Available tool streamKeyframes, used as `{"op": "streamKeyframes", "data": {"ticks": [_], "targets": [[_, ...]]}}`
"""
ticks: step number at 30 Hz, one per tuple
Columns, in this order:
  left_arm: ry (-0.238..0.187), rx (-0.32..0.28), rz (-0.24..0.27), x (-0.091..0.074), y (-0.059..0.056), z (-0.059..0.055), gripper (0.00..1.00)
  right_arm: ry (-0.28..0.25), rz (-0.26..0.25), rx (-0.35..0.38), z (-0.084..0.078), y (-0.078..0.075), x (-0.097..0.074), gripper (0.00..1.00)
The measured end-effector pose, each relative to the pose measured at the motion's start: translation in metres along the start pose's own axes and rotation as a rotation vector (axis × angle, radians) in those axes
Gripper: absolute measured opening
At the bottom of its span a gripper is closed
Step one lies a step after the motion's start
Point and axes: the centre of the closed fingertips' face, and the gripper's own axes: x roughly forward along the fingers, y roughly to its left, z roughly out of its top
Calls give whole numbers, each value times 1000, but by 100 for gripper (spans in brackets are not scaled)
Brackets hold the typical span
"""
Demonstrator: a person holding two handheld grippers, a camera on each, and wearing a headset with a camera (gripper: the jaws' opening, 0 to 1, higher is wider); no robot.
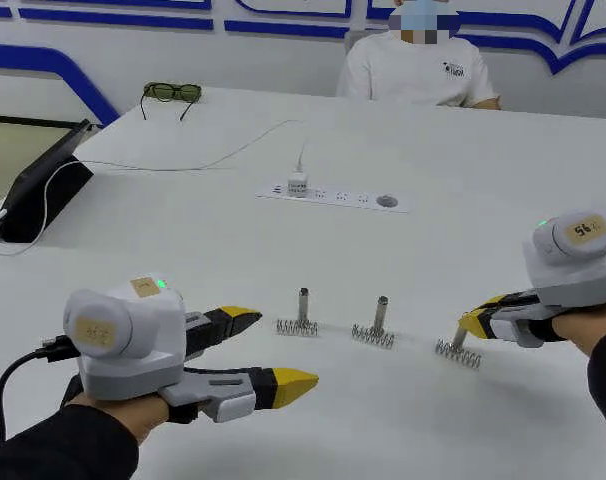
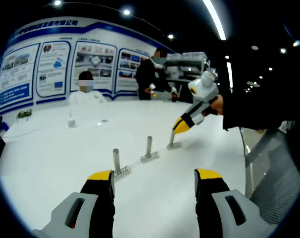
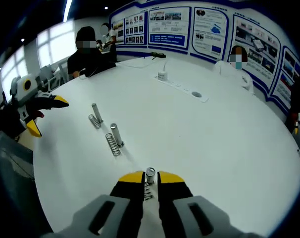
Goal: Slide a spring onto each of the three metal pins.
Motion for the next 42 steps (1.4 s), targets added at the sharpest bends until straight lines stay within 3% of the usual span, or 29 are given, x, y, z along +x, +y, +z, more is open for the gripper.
{"op": "streamKeyframes", "data": {"ticks": [14, 23, 42], "targets": [[16, 8, -25, 5, -4, -1, 66, 51, 58, -50, -24, 6, 2, 15], [35, 9, -30, 5, -8, -5, 66, 115, 108, -112, -36, 11, 15, 15], [45, 6, -23, 5, -15, -7, 65, 210, 166, -219, -45, 10, 28, 12]]}}
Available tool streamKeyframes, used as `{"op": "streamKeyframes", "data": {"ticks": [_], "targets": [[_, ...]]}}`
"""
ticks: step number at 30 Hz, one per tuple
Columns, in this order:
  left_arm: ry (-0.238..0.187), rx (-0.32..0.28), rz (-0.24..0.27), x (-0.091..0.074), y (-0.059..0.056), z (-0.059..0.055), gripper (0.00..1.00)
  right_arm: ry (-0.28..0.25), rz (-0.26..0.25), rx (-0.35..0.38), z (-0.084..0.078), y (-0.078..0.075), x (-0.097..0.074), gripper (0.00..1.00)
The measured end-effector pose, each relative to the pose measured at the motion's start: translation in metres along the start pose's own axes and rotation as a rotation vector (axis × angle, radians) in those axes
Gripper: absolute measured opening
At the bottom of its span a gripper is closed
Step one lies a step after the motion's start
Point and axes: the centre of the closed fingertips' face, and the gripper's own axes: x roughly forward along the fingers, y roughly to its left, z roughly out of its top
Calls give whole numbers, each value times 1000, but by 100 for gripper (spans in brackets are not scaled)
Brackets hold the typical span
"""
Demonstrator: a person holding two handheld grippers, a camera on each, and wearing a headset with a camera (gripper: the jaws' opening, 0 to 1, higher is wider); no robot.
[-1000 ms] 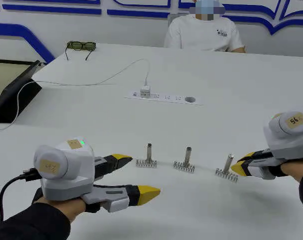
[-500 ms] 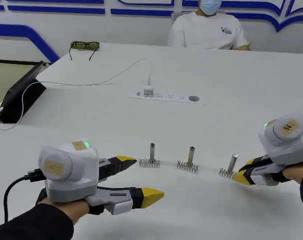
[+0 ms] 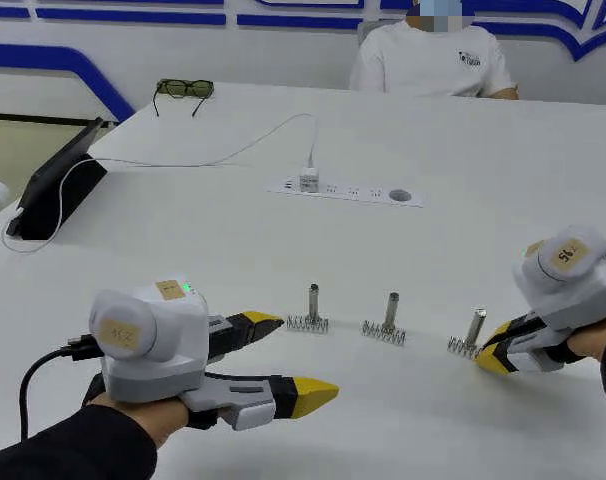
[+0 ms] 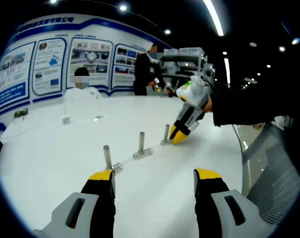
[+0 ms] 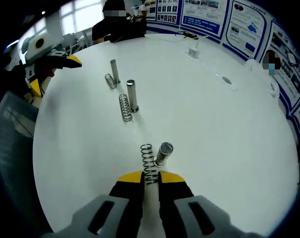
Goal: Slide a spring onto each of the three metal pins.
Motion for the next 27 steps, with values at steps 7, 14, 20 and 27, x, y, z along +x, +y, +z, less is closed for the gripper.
{"op": "streamKeyframes", "data": {"ticks": [7, 14, 20, 27], "targets": [[1, -1, -2, 1, -2, -2, 65, 11, 8, -4, -2, 1, 2, 12], [6, 4, -25, 7, -7, -3, 65, -19, 4, 19, -2, 7, -3, 11], [13, 12, -55, 13, -13, -2, 64, -54, 2, 18, 3, 15, -11, 11], [19, 32, -92, 21, -21, 2, 62, -78, 7, 3, 9, 31, -21, 11]]}}
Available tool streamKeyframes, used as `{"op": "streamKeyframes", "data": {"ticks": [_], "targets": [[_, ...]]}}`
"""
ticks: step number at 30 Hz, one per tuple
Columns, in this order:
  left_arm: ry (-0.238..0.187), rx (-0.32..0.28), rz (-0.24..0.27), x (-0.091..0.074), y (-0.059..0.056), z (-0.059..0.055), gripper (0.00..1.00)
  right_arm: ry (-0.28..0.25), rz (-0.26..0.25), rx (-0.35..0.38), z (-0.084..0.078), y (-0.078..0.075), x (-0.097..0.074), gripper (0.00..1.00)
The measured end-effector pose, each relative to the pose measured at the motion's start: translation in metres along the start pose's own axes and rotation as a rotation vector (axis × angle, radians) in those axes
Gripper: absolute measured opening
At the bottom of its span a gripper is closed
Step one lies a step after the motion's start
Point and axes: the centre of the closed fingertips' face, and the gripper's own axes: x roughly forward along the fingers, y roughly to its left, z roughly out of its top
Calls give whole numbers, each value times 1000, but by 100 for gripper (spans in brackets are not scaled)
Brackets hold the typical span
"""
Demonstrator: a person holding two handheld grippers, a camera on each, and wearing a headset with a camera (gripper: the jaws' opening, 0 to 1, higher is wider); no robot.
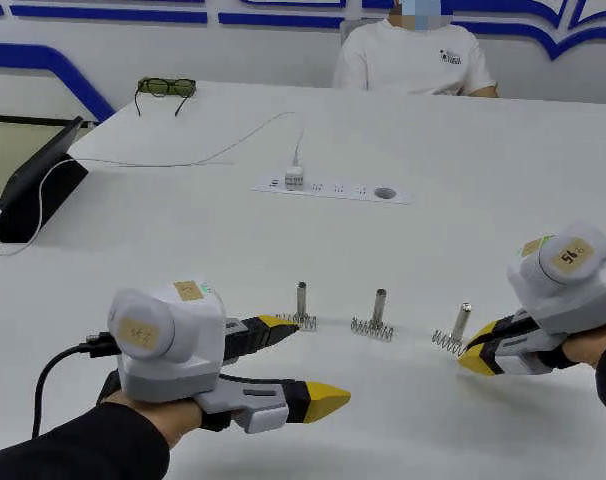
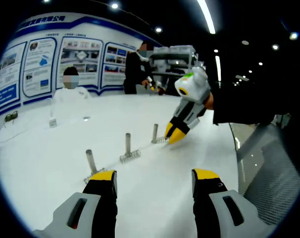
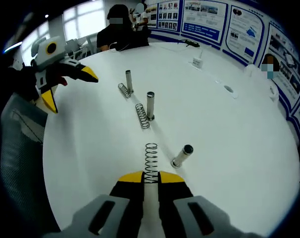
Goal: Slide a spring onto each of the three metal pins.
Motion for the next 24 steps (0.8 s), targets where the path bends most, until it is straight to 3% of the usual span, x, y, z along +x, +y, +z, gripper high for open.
{"op": "streamKeyframes", "data": {"ticks": [8, 17, 24], "targets": [[12, 16, -50, 9, -11, 0, 59, -42, 37, -53, 15, 22, -7, 11], [15, 35, -79, 14, -16, 4, 56, -75, 96, -151, 37, 47, -12, 11], [22, 45, -96, 15, -22, 5, 54, -91, 195, -240, 45, 75, -11, 11]]}}
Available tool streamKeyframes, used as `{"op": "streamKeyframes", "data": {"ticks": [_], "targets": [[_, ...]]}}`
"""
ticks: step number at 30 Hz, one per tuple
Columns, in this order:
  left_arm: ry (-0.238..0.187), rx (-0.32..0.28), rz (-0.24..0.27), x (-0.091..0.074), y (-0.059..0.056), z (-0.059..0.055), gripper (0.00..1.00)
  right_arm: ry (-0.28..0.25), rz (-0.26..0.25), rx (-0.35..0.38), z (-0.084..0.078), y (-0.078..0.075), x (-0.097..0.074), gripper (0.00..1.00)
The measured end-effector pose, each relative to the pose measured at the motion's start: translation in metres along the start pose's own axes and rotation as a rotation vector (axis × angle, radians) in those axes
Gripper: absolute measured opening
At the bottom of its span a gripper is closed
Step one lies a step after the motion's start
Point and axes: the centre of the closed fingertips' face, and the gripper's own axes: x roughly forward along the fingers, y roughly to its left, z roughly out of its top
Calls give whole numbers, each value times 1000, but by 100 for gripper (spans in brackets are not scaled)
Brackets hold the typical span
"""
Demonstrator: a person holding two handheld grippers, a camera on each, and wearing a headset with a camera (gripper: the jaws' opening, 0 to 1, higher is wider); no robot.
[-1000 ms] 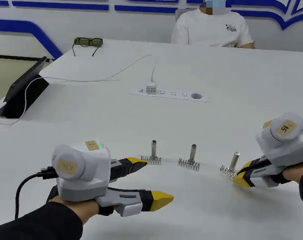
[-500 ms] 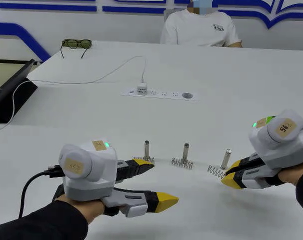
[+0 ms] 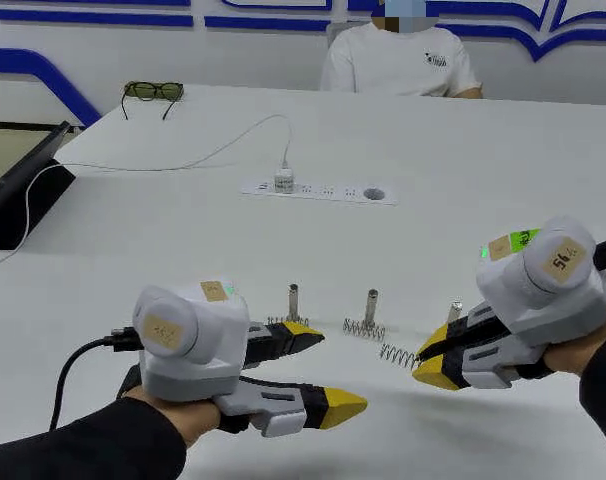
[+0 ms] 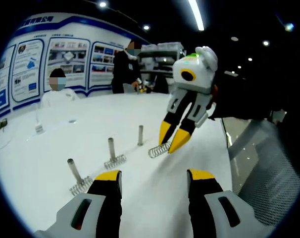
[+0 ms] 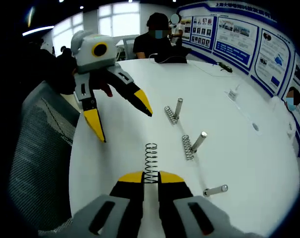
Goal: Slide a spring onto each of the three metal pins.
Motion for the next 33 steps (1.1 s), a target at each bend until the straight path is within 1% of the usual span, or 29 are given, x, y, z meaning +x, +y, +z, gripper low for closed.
{"op": "streamKeyframes", "data": {"ticks": [5, 7, 12, 15, 20, 22, 26, 29, 33], "targets": [[11, 9, -21, 4, -7, -1, 52, -9, 56, -62, 9, 14, 3, 11], [17, 15, -34, 4, -10, -2, 49, -13, 70, -87, 12, 18, 2, 11], [19, 34, -61, 5, -18, 0, 44, 5, 104, -153, 12, 25, 3, 11], [25, 44, -80, 6, -23, -1, 39, 5, 120, -187, 13, 31, 3, 11], [35, 70, -106, 6, -31, -3, 31, -2, 148, -225, 17, 38, 3, 11], [29, 88, -114, 6, -34, -2, 26, -2, 157, -245, 19, 40, 3, 11], [30, 96, -131, 5, -37, -1, 16, 0, 164, -265, 20, 42, 2, 11], [35, 99, -133, 5, -37, -2, 13, 4, 172, -277, 20, 45, 2, 11], [39, 108, -140, 5, -39, -5, 13, 6, 180, -282, 21, 46, 0, 11]]}}
